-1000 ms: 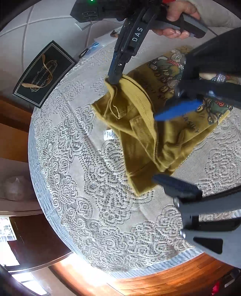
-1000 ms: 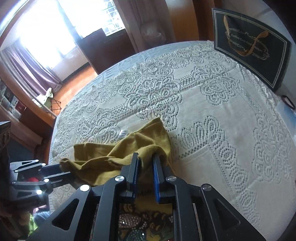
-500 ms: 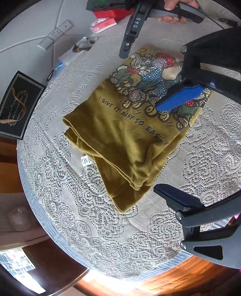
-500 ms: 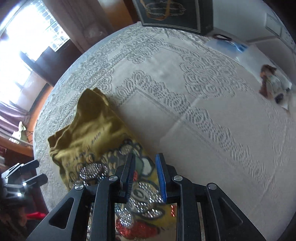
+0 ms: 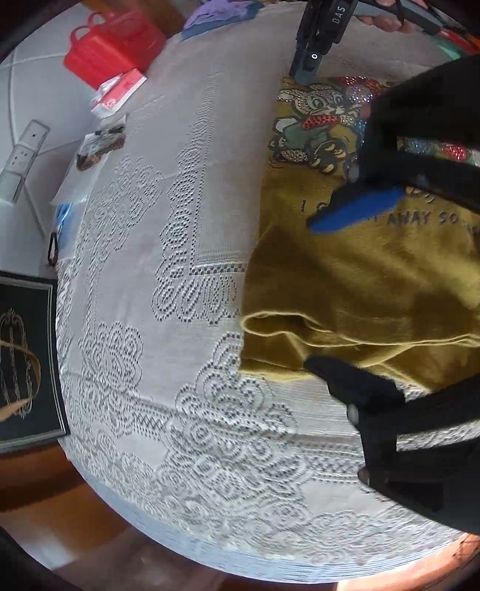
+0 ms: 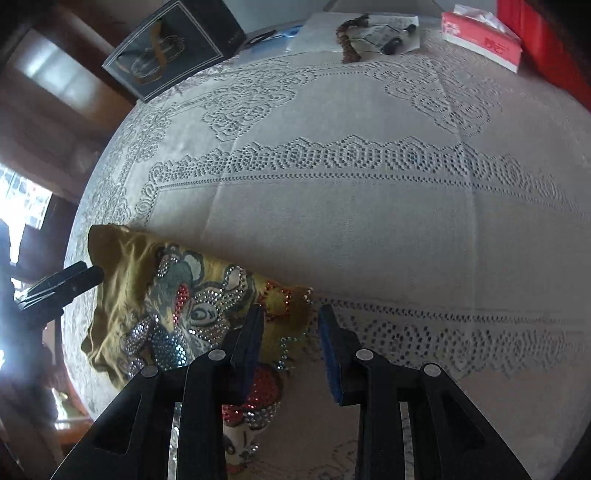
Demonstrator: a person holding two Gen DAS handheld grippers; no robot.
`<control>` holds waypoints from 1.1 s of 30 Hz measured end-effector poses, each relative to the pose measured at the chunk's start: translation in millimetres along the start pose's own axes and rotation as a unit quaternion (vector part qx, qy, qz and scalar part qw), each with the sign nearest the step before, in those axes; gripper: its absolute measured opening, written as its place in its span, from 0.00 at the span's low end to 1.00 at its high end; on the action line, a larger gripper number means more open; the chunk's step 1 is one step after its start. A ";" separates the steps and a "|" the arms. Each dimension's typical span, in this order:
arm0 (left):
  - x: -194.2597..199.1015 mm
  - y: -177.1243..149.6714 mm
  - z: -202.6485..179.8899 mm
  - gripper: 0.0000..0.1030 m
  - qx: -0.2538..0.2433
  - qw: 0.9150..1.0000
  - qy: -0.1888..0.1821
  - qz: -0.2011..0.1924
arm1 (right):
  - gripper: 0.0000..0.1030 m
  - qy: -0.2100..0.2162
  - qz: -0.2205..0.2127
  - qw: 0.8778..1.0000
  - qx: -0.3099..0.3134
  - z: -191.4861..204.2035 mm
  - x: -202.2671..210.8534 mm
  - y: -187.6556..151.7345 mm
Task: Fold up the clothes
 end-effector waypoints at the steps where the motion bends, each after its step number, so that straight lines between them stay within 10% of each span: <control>1: -9.0 4.2 4.6 0.29 -0.011 1.000 0.016 0.004 | 0.25 -0.001 -0.005 1.000 -0.009 3.9 -2.4 -0.2; 2: -17.4 8.2 14.0 0.29 -0.016 0.999 0.043 0.004 | 0.12 -0.004 -0.005 1.000 -0.012 8.4 -6.1 -1.0; 8: 2.2 8.6 32.9 0.34 -0.006 1.000 0.021 -0.015 | 0.17 -0.083 -0.021 0.995 -0.053 4.2 5.7 -5.1; 12: 36.1 -32.2 31.8 0.87 -0.009 0.999 -0.048 -0.002 | 0.29 -0.073 -0.042 0.995 -0.052 23.5 29.2 -28.9; 17: 51.8 -91.4 42.8 0.87 -0.015 0.998 -0.055 -0.003 | 0.29 -0.050 -0.041 0.996 -0.060 51.8 41.0 -86.3; 21: 45.2 -110.7 53.3 0.59 -0.001 0.998 -0.062 0.011 | 0.29 -0.038 -0.047 0.995 -0.082 64.5 41.5 -118.3; 27: 34.6 -118.5 54.7 0.56 0.012 0.994 -0.098 0.043 | 0.29 -0.028 -0.058 0.992 -0.106 73.7 39.9 -135.8; 33: 27.5 -126.0 43.6 0.16 -0.001 0.991 -0.116 0.071 | 0.30 -0.036 -0.064 0.992 -0.100 79.4 23.4 -129.0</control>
Point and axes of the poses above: each gripper's, at about its wrist camera, not at the fingertips, and x roughly against the way its jaws point, z to its left, y to its top, the point moved 7 cm from there along -x, roughly the way its jaws point, and after that the axes turned 15 degrees about x, right-handed, at the moved point
